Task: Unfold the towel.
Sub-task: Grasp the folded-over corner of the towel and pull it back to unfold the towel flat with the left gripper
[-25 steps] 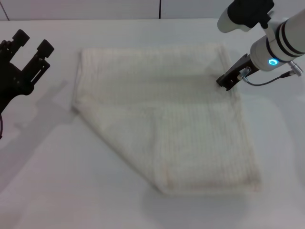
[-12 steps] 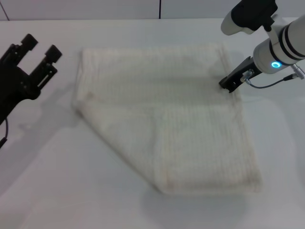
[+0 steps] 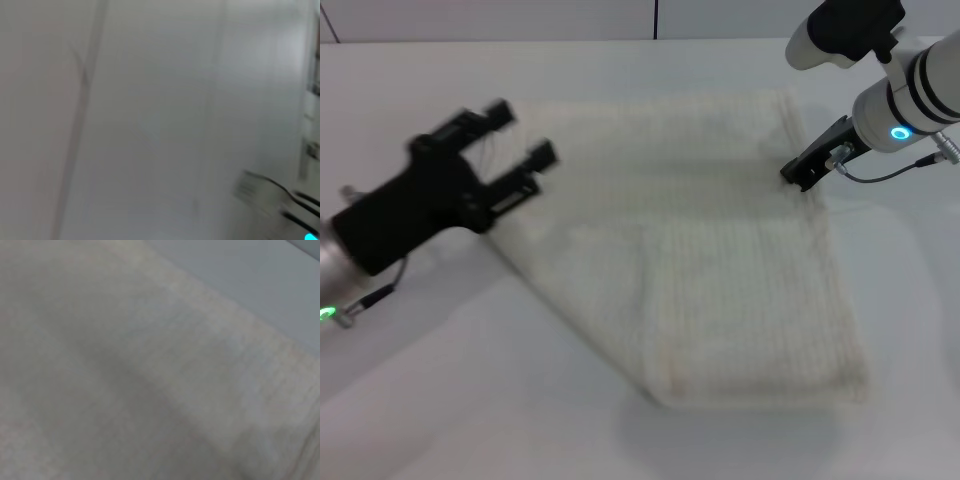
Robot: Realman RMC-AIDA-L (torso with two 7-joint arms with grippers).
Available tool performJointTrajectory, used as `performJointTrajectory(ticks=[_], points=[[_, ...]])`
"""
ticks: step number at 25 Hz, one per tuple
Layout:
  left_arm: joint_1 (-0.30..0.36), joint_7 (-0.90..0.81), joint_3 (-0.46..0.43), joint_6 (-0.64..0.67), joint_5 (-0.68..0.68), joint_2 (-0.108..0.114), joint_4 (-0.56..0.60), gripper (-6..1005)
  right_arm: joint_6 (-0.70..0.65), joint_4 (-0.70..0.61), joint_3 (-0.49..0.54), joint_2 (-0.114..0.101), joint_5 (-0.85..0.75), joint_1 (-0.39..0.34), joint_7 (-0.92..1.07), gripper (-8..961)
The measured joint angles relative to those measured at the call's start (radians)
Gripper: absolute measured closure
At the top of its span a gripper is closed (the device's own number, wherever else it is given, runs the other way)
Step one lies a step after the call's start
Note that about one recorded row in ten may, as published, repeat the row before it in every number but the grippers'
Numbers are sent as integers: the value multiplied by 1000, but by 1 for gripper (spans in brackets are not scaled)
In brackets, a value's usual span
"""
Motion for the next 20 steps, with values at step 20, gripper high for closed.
performJointTrajectory(ticks=[20], points=[[-131, -417, 312, -348, 194, -10, 171, 292, 0, -1, 3, -1, 0, -1, 1, 954]])
